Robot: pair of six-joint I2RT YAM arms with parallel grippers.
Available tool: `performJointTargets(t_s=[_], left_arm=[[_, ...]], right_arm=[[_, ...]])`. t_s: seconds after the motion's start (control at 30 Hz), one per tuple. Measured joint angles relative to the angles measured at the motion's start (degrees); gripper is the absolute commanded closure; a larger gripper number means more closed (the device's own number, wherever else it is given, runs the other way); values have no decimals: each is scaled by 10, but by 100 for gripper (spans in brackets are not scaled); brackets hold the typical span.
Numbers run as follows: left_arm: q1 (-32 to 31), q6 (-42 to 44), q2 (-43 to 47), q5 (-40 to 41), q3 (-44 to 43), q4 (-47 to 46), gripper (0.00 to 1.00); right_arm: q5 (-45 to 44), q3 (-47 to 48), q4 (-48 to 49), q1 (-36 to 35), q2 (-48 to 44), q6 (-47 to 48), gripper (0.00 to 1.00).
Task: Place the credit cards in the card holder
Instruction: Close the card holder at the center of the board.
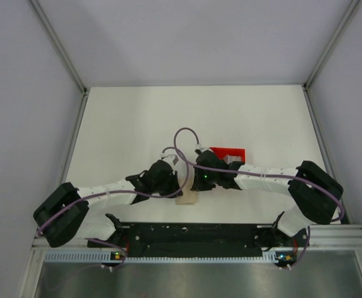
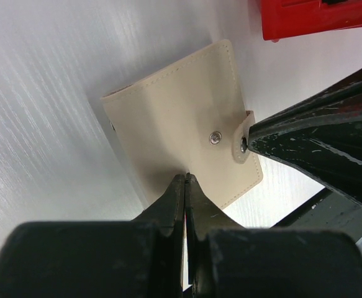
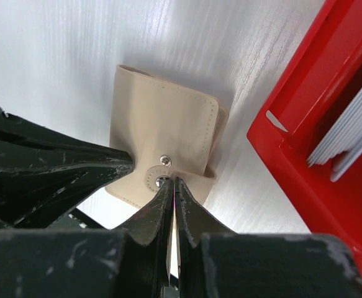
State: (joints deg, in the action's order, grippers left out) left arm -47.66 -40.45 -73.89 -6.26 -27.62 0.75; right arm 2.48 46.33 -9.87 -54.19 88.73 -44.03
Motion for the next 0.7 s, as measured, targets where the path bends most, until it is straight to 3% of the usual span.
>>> performJointTargets(t_s=[0.7], left_arm=[[-19, 22, -6, 16, -8, 3, 100]], right_arm=[[4, -2, 9, 0, 5, -12, 98]])
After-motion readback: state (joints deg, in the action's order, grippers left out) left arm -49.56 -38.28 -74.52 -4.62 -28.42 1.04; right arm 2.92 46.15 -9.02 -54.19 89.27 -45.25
